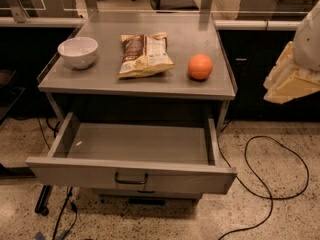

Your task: Close top drawer

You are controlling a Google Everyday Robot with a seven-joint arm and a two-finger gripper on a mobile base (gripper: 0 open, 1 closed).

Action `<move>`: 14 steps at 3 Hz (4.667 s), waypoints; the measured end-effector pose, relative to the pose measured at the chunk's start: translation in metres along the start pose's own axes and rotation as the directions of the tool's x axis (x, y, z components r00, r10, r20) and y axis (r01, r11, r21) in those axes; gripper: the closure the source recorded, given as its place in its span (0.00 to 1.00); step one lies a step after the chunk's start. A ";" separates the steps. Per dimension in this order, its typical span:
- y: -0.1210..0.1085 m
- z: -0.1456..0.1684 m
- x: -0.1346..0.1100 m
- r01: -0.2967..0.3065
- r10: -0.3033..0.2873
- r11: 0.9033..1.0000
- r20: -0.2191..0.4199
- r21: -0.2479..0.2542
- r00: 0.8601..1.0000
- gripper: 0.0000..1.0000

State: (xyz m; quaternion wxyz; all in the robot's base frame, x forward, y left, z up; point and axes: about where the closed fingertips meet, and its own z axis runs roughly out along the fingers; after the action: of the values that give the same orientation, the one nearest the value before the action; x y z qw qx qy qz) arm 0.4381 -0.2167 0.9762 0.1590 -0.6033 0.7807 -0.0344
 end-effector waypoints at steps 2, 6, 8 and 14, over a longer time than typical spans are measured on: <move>0.000 0.000 0.000 -0.001 0.001 1.000 0.000 0.000 1.000 1.00; 0.082 0.082 -0.007 -0.149 0.141 0.971 -0.058 -0.186 0.988 1.00; 0.089 0.095 -0.005 -0.164 0.155 0.963 -0.058 -0.216 0.986 1.00; 0.124 0.231 0.018 -0.351 0.330 0.883 -0.121 -0.313 0.936 1.00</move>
Offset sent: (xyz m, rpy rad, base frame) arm 0.0000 0.0000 0.0000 0.0000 0.0000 0.0000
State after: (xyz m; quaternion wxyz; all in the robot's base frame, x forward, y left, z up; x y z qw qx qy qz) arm 0.3856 -0.1687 0.7235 0.0345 -0.4734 0.8738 0.1056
